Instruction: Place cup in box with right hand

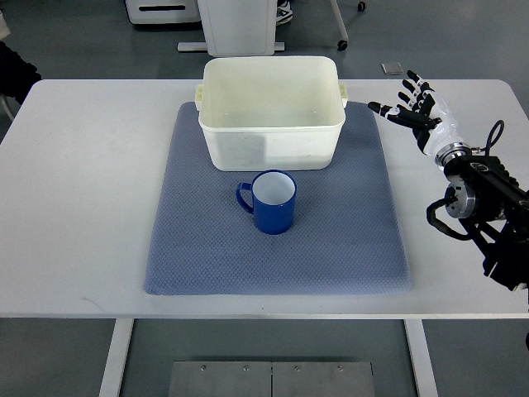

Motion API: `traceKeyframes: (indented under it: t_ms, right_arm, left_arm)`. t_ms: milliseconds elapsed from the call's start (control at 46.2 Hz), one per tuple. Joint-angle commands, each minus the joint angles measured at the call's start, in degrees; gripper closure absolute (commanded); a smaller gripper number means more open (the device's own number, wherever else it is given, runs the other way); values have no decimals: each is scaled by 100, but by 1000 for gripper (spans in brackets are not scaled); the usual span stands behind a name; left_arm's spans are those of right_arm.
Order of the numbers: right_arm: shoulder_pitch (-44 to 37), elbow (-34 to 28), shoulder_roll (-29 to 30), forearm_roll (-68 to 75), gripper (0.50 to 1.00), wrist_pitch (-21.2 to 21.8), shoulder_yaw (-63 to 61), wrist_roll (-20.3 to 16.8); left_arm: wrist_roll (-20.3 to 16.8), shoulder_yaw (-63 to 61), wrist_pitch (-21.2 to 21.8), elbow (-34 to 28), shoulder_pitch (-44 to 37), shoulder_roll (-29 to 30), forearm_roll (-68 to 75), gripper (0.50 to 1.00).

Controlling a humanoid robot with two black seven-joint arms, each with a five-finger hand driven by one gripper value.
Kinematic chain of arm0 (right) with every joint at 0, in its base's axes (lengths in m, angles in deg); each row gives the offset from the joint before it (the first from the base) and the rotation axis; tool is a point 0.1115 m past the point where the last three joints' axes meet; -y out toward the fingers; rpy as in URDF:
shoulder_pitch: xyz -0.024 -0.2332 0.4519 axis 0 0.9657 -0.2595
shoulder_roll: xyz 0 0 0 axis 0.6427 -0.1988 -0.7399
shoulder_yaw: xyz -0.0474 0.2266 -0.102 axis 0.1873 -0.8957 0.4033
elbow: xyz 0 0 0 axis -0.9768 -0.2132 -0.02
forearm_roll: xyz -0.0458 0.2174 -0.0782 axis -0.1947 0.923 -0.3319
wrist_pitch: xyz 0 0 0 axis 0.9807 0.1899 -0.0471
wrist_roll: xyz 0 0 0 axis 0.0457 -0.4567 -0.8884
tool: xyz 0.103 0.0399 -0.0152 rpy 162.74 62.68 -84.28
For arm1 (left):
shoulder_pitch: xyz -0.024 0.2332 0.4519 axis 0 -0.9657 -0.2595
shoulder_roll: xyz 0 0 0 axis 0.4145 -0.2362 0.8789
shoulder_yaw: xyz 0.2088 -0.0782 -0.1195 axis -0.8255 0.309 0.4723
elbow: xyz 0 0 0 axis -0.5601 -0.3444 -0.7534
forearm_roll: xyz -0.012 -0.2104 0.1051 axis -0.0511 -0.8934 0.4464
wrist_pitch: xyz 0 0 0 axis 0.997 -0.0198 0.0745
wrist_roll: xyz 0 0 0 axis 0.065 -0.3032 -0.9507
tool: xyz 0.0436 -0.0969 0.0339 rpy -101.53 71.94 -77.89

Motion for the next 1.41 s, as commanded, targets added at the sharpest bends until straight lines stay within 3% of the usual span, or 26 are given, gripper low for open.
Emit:
traceKeyframes:
  t_ms: [0,845,1105,1387]
  right_arm:
    - [-17,0,0,0,505,-3,0,0]
    - [-166,0,9,0,505,14,-18,0]
    - [-342,-237,-17,0,505,383,-27,0]
    - [-403,-1080,-105,-26,505,910,-18,0]
  left_arm:
    - [0,0,0,0,0,0,-3,500]
    - [0,0,0,0,0,0,-3,500]
    - [0,0,0,0,0,0,5,500]
    - [0,0,0,0,0,0,-3,500]
